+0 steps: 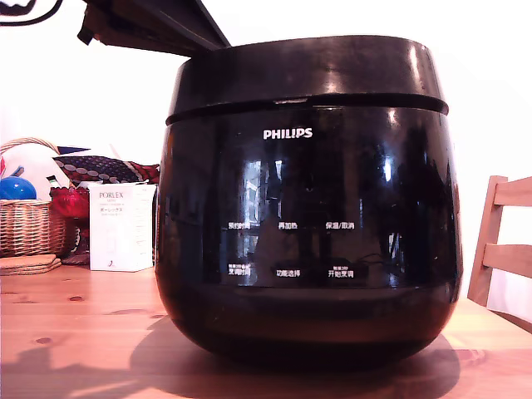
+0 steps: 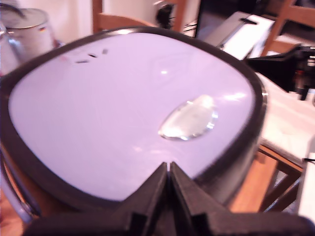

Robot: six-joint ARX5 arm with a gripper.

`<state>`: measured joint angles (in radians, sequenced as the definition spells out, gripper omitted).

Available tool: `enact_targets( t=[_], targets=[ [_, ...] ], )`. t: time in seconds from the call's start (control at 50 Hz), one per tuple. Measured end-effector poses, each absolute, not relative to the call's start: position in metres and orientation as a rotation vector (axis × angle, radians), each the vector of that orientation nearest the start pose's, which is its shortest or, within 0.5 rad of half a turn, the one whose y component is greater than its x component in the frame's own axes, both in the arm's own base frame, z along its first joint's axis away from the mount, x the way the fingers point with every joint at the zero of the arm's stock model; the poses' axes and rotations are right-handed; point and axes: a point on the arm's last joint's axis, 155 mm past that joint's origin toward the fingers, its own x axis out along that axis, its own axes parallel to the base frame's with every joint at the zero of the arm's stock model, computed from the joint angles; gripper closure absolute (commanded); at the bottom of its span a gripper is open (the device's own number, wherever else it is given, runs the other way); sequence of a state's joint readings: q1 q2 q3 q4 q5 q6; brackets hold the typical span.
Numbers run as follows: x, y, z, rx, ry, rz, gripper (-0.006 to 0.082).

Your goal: Close the rice cooker by pressing the lid down with medium force

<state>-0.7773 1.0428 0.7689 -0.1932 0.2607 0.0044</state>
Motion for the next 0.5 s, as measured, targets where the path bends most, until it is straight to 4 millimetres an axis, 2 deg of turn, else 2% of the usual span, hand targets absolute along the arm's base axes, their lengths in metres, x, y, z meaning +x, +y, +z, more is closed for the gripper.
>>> enact_targets(
  t=[0.5],
  targets=[
    [0.2271, -0.2908, 0.2071, 0.153, 0.45, -1.03, 0.0791]
  ],
)
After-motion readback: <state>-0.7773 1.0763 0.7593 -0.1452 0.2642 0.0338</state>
